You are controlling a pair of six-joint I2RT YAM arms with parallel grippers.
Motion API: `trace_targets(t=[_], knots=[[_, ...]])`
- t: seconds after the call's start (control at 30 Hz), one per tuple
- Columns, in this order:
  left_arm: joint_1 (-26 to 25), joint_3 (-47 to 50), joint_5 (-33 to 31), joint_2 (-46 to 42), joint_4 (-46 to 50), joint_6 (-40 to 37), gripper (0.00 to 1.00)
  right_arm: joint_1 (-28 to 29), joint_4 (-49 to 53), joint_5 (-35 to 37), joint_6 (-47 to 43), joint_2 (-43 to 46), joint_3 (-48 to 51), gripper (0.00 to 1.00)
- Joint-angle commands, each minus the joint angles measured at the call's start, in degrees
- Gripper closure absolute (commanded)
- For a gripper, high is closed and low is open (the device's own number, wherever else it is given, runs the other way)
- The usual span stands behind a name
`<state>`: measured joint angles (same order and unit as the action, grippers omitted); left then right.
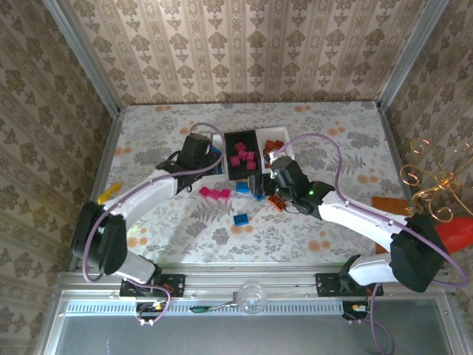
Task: Sort the legos into containers by color
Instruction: Place the lego in the container.
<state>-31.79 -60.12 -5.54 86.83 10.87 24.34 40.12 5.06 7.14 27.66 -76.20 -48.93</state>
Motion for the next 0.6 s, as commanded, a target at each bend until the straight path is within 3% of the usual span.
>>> trace_targets(t=[0.0, 0.17, 0.3, 0.57], knots=[[2.86, -4.12, 2.89, 4.86, -0.01, -1.38, 0.73, -0.22, 1.82, 0.57, 1.08, 2.18, 0.89, 0.27], [5.24, -11.20, 3.65, 13.37, 1.81, -1.66, 0.70, -0.17, 2.32, 0.03, 1.74, 3.32, 2.18, 0.27], [7.17, -14.31, 4.72, 16.40, 2.84, -1.36, 0.51, 0.00, 3.60, 0.00, 2.01, 2.65, 3.04, 0.27], [6.00, -9.72, 8.18, 5.41, -1.11, 0.48, 0.23, 0.22, 6.34, 0.66, 2.84, -0.29, 4.10, 0.26]])
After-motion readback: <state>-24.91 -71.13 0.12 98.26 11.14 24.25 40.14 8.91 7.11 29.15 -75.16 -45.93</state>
